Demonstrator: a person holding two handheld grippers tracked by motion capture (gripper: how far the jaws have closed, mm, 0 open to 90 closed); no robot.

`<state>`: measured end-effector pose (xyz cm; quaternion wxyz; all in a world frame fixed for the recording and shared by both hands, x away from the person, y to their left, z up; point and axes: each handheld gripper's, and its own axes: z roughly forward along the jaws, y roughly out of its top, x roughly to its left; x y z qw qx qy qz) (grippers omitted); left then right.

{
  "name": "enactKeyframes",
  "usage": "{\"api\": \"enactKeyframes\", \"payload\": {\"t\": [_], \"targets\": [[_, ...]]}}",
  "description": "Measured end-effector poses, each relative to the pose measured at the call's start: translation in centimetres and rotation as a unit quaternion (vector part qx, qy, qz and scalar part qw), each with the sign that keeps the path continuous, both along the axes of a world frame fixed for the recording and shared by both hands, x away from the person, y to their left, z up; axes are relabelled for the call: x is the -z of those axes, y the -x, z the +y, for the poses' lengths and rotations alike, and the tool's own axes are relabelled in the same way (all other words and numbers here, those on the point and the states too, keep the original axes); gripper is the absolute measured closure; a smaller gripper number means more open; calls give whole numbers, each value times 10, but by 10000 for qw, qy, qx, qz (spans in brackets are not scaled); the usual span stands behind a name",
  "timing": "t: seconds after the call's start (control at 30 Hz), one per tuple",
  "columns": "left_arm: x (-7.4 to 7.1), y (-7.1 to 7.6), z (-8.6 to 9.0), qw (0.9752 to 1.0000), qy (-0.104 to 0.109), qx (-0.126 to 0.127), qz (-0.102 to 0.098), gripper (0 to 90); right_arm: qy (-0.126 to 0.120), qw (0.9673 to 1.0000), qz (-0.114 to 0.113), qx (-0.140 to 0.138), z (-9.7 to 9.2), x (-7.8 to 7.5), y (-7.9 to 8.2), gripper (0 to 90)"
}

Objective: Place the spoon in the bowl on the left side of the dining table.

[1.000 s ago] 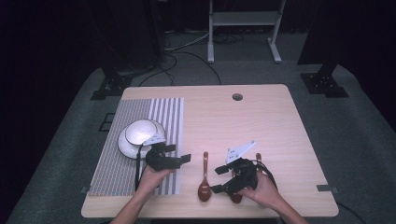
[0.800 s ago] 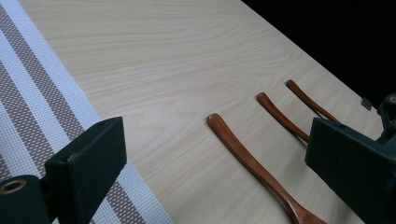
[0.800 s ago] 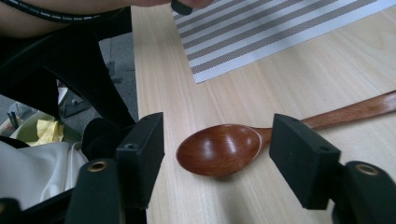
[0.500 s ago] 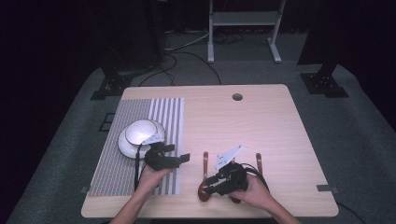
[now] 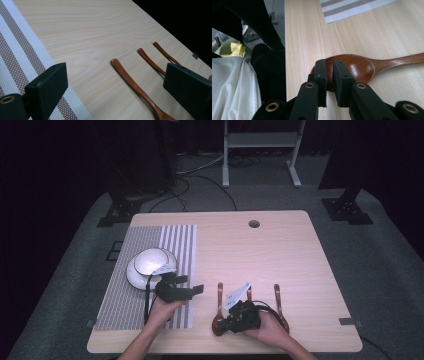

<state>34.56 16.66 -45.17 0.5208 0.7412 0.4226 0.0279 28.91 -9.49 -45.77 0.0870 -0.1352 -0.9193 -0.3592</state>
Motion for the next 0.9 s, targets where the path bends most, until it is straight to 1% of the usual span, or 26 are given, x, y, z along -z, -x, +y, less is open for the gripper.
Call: {"api": "enactKeyframes", "payload": {"t": [0.1, 0.17, 0.23, 0.33, 0.4, 0.43, 0.5, 0.6, 0.67, 0.77, 0.83, 0.9], "targets": [[0, 0, -1, 10000, 8, 8, 9, 46, 82, 9999, -76, -19, 3, 3, 1, 810], [1, 0, -2, 10000, -31, 20, -3, 46, 147, 9998, -136, -5, 4, 5, 2, 810], [1, 1, -4, 10000, -67, 47, 12, 47, 232, 9994, -272, -8, 5, 7, 4, 810], [2, 2, -7, 9999, -91, 88, 1, 49, 240, 9988, -420, 1, 5, 7, 8, 810], [3, 2, -9, 9999, -97, 123, 33, 50, 285, 9978, -598, -16, 6, 6, 11, 810], [3, 2, -10, 9999, -90, 125, 45, 50, 300, 9975, -637, -13, 6, 6, 12, 810], [4, 2, -12, 9998, -104, 146, 72, 54, 290, 9974, -666, -6, 6, 6, 13, 810], [4, 2, -15, 9996, -185, 207, 53, 59, 232, 9974, -677, 18, 5, 7, 13, 811], [4, 2, -17, 9995, -173, 246, 52, 84, 201, 9974, -685, 25, 4, 8, 14, 810], [4, 2, -19, 9995, -158, 249, 94, 84, 194, 9970, -753, 9, 4, 8, 15, 811], [5, 1, -21, 9995, -90, 256, 152, 84, 200, 9966, -803, 7, 4, 8, 16, 811], [5, 1, -24, 9995, -75, 272, 167, 85, 204, 9963, -841, 6, 4, 8, 17, 810]]}}
